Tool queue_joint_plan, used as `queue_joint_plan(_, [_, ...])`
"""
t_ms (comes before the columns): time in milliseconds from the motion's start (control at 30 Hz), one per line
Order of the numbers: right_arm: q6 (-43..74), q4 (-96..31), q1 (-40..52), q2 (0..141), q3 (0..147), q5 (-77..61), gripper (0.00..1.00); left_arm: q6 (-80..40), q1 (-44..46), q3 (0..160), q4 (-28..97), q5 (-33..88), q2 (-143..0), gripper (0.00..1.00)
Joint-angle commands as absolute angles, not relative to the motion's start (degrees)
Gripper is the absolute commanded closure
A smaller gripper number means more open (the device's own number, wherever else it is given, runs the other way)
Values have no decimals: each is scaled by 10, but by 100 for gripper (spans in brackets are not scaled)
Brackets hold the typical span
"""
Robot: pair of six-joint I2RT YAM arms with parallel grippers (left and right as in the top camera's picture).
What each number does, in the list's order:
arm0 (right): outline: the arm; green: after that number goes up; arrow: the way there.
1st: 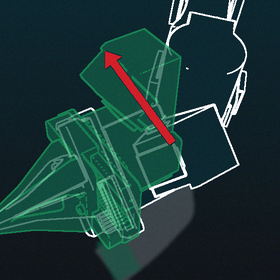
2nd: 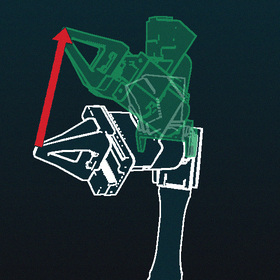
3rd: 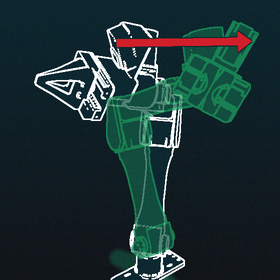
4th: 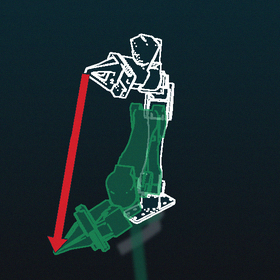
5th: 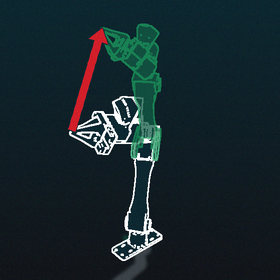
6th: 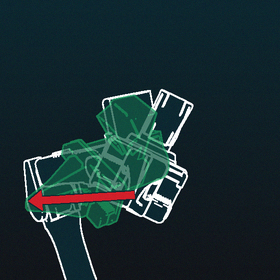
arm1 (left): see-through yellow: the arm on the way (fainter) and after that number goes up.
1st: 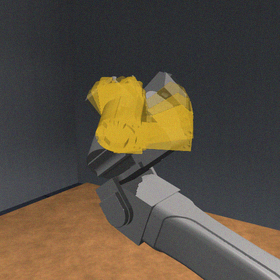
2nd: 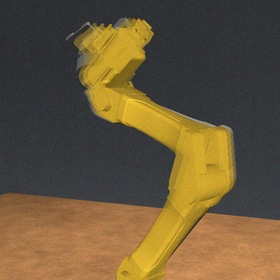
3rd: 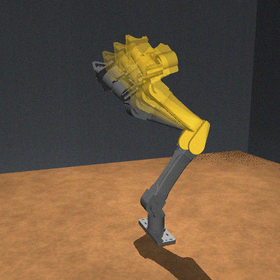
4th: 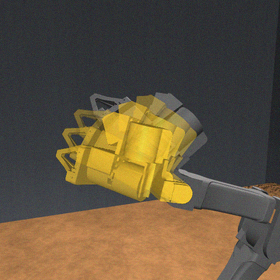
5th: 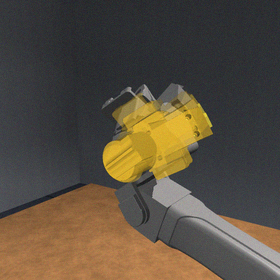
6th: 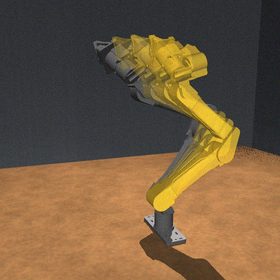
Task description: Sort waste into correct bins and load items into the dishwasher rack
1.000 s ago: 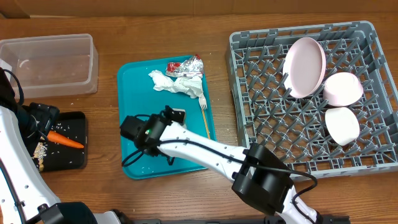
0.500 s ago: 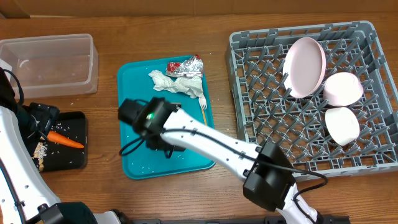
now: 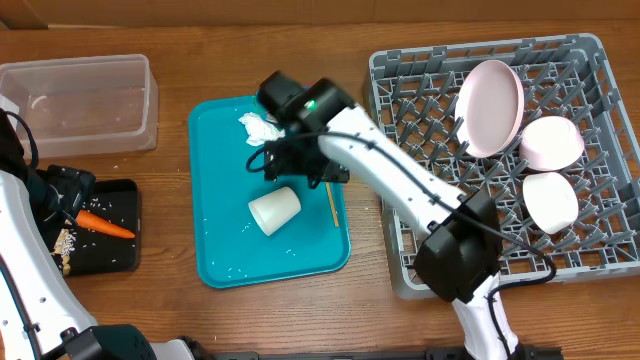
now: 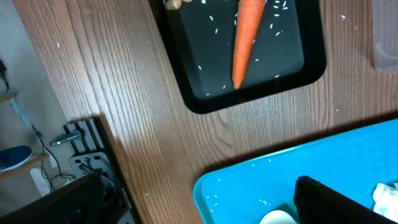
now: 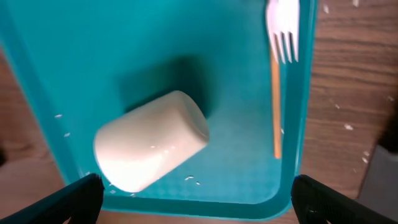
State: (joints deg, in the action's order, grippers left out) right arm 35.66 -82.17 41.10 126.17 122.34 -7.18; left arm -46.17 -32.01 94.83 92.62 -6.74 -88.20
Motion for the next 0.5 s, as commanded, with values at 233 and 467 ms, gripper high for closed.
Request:
queue_joint_plan(233, [312,-816,371,1243,1237,-130,0,-467,-322,945,927,-79,-885,0])
queue_joint_plan(467, [312,-818,340,1243,1237,-128,0,-468,-322,945,919,-79,-885,0])
